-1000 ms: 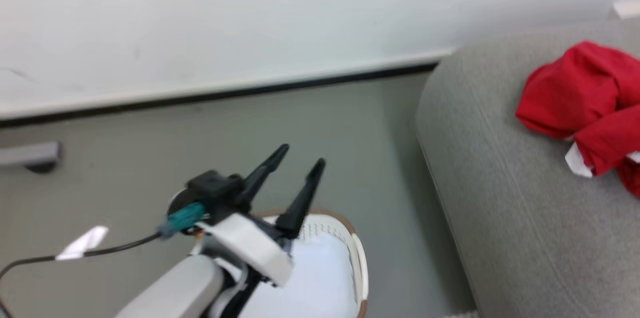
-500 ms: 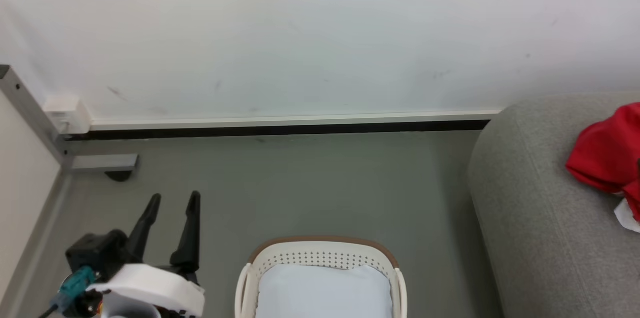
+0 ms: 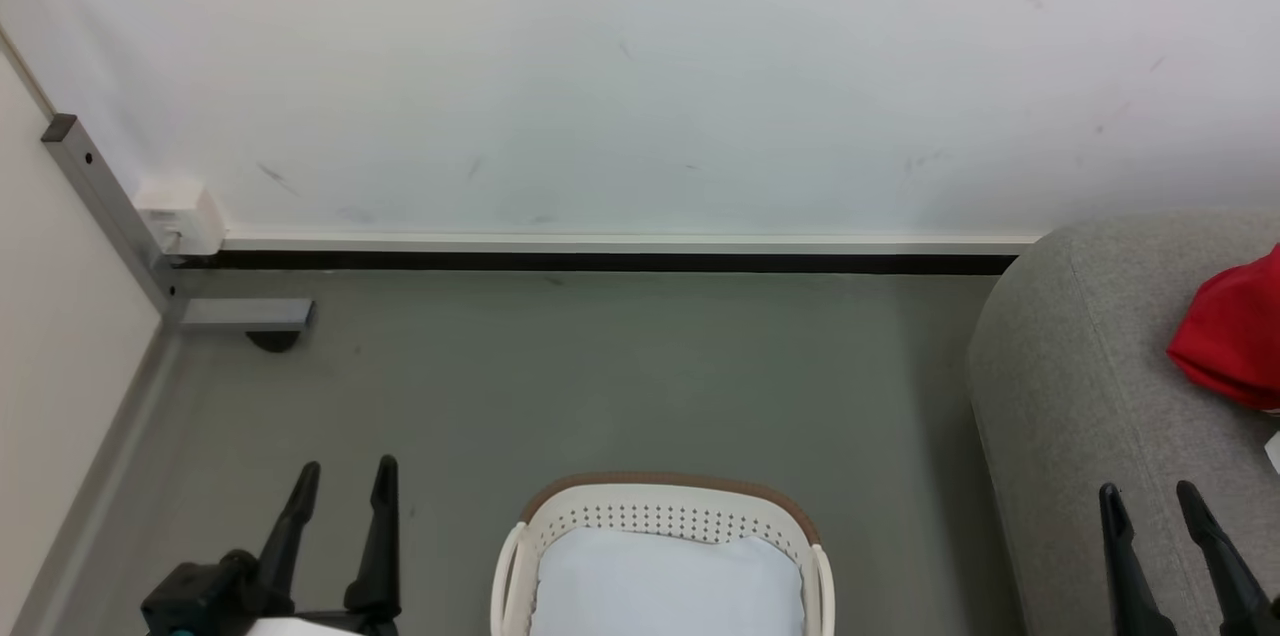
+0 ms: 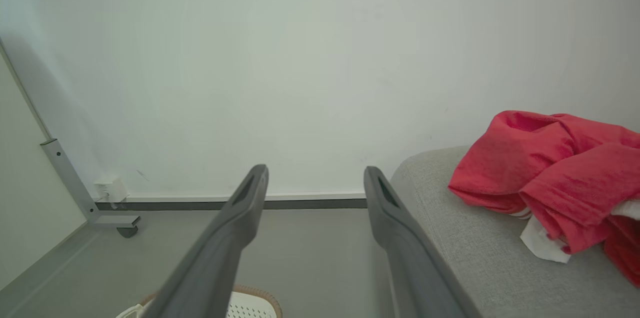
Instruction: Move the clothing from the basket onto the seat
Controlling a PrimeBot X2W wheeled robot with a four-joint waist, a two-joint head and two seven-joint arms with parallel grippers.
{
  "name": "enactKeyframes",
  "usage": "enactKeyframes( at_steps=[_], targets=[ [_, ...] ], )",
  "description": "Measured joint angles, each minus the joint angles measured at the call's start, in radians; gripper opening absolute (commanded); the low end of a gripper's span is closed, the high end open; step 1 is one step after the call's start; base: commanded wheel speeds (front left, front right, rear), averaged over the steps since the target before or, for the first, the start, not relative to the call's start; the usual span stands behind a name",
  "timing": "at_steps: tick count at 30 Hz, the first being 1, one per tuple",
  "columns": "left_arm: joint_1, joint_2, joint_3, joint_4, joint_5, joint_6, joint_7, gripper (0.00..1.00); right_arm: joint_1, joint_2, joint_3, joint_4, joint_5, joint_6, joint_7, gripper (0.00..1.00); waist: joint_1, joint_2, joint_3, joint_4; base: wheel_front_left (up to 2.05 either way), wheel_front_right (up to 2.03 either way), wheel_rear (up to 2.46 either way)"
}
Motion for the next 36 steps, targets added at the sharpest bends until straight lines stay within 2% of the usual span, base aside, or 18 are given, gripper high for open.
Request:
enactKeyframes(
  at_steps=[3,9,10,17,36],
  targets=[
    [0.008,-0.033,0.043,0.018,0.040,-0.044,0.000,1.00,-0.011,0.001,0.016,0.012,-0.008,0.000,-0.006,1.00,0.0000,-0.0001,-0.003,-0.003,0.00,0.00,0.00],
    [0.008,-0.078,0.103,0.056,0.097,-0.106,0.000,1.00,-0.030,-0.002,0.035,0.029,-0.008,0.000,-0.010,1.00,0.0002,0.0000,-0.008,-0.004,0.00,0.00,0.00],
    [0.008,-0.085,0.110,0.061,0.100,-0.117,0.000,0.00,-0.030,-0.003,0.038,0.034,-0.008,0.000,-0.010,0.00,0.0001,0.0000,-0.009,-0.004,0.00,0.00,0.00],
    [0.030,-0.111,0.101,0.111,0.077,-0.122,0.011,0.00,-0.004,0.024,0.047,0.080,0.019,0.000,0.003,0.00,0.0002,0.0000,-0.009,-0.004,0.00,0.00,0.00],
    [0.012,-0.139,0.162,0.133,-0.218,-0.149,0.100,0.00,-0.032,0.044,0.011,0.101,0.310,0.000,0.081,0.00,0.0002,0.0000,-0.006,0.000,0.00,0.00,0.00]
  ],
)
